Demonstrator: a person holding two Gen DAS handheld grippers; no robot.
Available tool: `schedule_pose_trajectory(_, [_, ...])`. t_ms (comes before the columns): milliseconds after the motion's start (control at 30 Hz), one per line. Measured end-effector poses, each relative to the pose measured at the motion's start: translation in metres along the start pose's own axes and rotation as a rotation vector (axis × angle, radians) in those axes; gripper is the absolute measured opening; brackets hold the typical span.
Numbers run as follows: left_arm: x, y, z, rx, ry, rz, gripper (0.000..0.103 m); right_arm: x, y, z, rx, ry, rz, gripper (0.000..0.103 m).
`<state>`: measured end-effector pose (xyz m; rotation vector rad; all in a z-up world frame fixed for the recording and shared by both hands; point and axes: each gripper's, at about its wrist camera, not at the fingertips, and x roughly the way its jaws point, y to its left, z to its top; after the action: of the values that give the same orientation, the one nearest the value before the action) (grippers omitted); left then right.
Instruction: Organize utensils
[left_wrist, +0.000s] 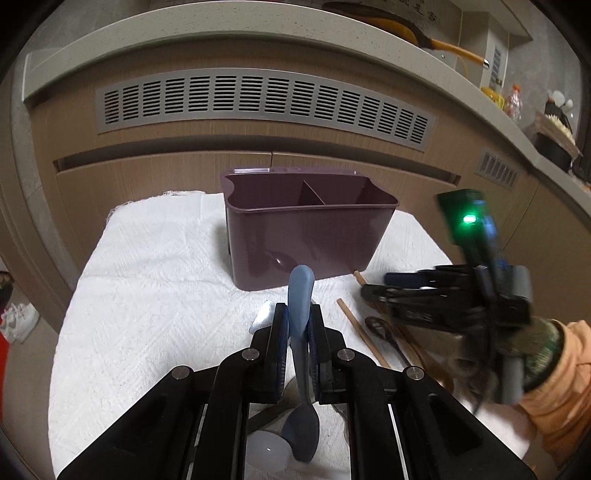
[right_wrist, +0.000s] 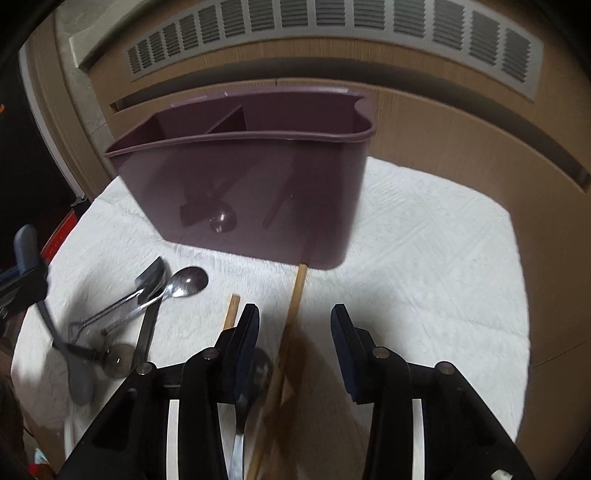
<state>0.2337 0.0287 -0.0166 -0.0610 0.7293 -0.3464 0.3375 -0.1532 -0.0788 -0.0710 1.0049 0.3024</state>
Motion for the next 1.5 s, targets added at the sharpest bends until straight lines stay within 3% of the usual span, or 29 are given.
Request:
schedule_pose_trajectory(233, [0.003, 0.008, 0.0, -0.024, 0.003, -0.049, 0.011, 0.021, 0.016, 0.003, -0.086, 0.017, -0.052, 0.027])
schedule_pose_trajectory(300, [0.006, 0.008, 0.0, -0.029, 0.007, -0.051, 0.011, 0.02, 0.018, 0.004, -0.09, 0.031, -0.03, 0.009])
schedule_pose_trajectory(400, [0.007, 0.006, -0.001, -0.03, 0.013, -0.049, 0.011, 0.016, 0.018, 0.003, -0.072, 0.039, -0.005, 0.007])
schedule_pose_trajectory(600, [-0.005, -0.004, 0.001, -0.013, 0.004, -0.037, 0.011, -0.034, 0.016, -0.008, -0.043, -0.061, 0.033, 0.005])
schedule_pose_trajectory(800, [-0.034, -0.028, 0.015, 0.032, -0.07, -0.025, 0.011, -0.115, 0.025, -0.015, -0.045, -0.224, 0.061, 0.005])
schedule_pose_trajectory(1033, [-0.081, -0.055, 0.071, 0.113, -0.235, -0.01, 0.009, -0.196, 0.027, 0.018, -0.051, -0.435, 0.061, 0.005])
schedule_pose_trajectory(1267, [-0.108, -0.055, 0.157, 0.132, -0.409, 0.012, 0.009, -0.262, 0.017, 0.1, -0.034, -0.686, 0.081, 0.005])
schedule_pose_trajectory(1367, [-0.101, -0.047, 0.176, 0.123, -0.429, 0.012, 0.009, -0.265, 0.012, 0.128, -0.021, -0.748, 0.108, 0.005])
schedule_pose_trajectory(1500, [-0.08, -0.029, 0.186, 0.114, -0.382, 0.016, 0.009, -0.248, 0.009, 0.149, -0.031, -0.734, 0.094, 0.005])
